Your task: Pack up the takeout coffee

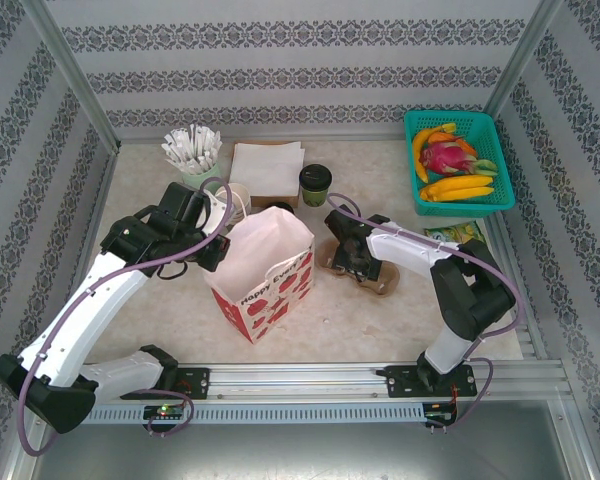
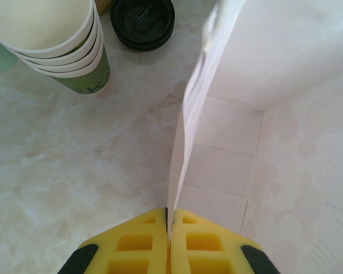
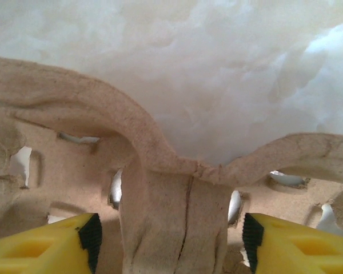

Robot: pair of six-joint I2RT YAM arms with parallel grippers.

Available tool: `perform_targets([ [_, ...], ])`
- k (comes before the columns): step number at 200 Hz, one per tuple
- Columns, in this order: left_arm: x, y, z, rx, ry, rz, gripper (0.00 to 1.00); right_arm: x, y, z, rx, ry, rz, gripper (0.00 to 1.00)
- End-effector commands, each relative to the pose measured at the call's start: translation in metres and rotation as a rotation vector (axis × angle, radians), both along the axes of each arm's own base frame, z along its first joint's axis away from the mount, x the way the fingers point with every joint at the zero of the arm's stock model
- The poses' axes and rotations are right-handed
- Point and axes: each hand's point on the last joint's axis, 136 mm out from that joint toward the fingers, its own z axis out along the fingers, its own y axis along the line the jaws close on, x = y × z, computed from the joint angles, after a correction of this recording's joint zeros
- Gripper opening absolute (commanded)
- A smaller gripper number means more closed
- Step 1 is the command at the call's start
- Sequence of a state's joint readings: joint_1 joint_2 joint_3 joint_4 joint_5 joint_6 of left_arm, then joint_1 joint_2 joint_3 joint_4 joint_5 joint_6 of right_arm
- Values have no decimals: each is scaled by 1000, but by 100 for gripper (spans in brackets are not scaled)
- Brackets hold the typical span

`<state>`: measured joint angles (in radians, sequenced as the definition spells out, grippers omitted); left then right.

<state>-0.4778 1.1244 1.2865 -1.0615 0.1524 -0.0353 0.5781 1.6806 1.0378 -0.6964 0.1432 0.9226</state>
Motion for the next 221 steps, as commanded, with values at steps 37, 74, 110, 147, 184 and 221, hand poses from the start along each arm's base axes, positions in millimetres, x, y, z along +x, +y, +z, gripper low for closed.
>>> perform_targets([
  [37, 5, -3, -2, 2, 11, 12, 0, 3, -17, 0, -73, -52, 6, 49],
  [74, 10, -1, 3, 0, -13, 32, 0, 7, -24, 18, -69, -141, 18, 37],
  [110, 10, -5, -4, -22, 36, 29, 0, 13, -42, 56, -49, -225, 25, 34],
  [147, 13, -2, -7, -10, 43, 49, 0, 24, -49, 119, 31, -338, 87, 32],
  [184, 14, -3, -6, -20, 46, 23, 0, 32, -32, 202, 170, -510, 233, 30],
  [221, 15, -7, -4, -38, 33, -23, 0, 23, 8, 286, 377, -660, 441, 30],
])
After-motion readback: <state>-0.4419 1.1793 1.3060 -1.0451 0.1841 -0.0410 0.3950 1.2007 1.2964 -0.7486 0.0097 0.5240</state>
